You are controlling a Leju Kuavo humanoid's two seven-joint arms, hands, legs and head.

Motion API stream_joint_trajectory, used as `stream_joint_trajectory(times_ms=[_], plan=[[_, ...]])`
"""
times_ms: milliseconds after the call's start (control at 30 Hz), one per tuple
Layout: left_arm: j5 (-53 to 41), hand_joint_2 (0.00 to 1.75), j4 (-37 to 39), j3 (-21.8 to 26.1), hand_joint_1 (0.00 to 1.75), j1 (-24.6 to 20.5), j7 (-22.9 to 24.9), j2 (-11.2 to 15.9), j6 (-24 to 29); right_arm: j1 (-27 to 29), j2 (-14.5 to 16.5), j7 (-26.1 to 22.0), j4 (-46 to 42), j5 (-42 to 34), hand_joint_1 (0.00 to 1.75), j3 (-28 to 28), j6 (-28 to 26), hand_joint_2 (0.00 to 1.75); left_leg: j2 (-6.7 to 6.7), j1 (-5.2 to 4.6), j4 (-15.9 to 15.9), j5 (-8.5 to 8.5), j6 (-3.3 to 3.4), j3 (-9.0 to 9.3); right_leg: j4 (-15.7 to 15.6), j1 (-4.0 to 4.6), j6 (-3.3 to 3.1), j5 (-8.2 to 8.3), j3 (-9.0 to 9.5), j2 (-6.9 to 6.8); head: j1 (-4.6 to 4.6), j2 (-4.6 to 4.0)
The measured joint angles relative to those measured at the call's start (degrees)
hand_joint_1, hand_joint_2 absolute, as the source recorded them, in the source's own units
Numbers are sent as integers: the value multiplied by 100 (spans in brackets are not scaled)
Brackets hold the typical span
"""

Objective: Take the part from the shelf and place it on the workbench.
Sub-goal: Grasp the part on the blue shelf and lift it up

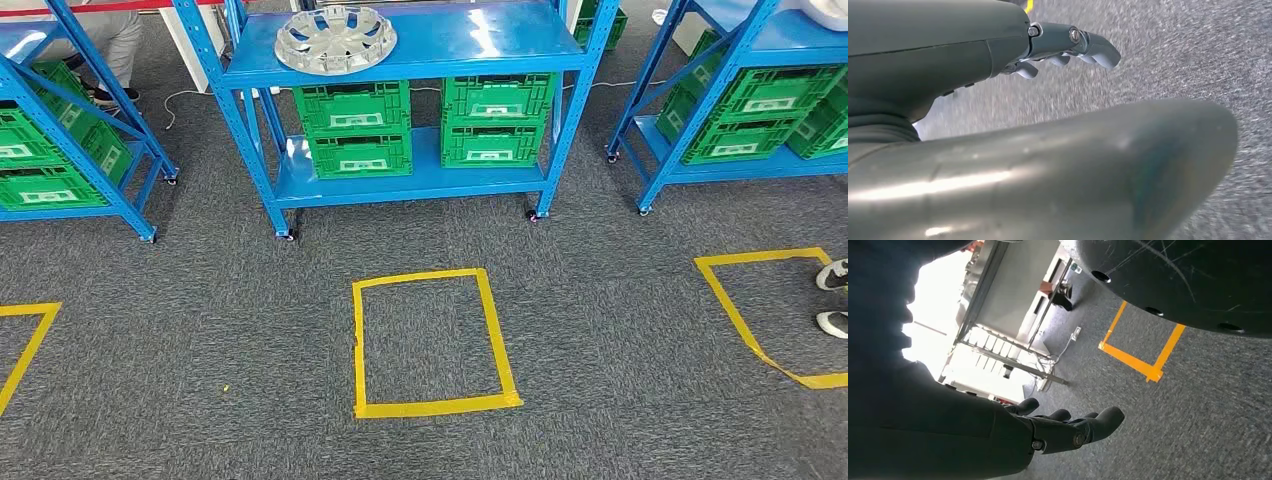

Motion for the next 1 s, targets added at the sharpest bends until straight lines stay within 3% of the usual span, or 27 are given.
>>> stream_joint_trajectory(times_ms=[100,167,267,433,533,767,1000], plan=[[-506,0,-19,-229,0,-148,-187,-2,125,-4,-13,-96,0,127,0,1,19,175,-8,0,6,8,3,-4,-2,0,3,4,-13,-6,1,0],[-1036,0,-78,-505,0,-590,-560,-40,387,-24,-42,-219,0,247,0,8,27,175,-41,1,13,34,8,-33,-3,1,11,17,-30,-33,0,0],[-1798,0,-211,-1031,0,-1934,-755,-125,592,-149,-114,-360,-1,360,0,38,27,175,-98,6,23,104,3,-124,3,5,12,76,-83,-89,1,0],[-3223,0,-381,-2124,0,-4587,6,24,670,-356,-187,-348,-4,363,0,55,22,175,-51,9,32,153,-6,-188,6,5,9,158,-154,-44,2,0],[-3534,0,-432,-2547,0,-5530,127,196,564,-298,-189,-260,-4,416,0,57,22,175,-33,7,32,154,-4,-177,6,3,9,161,-154,-28,2,0],[-4014,0,-455,-3064,0,-6316,280,537,423,-188,-201,-30,-3,558,0,99,22,175,-26,8,26,154,-4,-174,7,6,4,156,-159,-23,2,0],[-4132,0,-445,-3246,0,-6445,262,564,238,-264,-202,-234,-4,485,0,101,22,175,-27,6,27,154,-4,-175,6,3,5,157,-155,-24,2,0]])
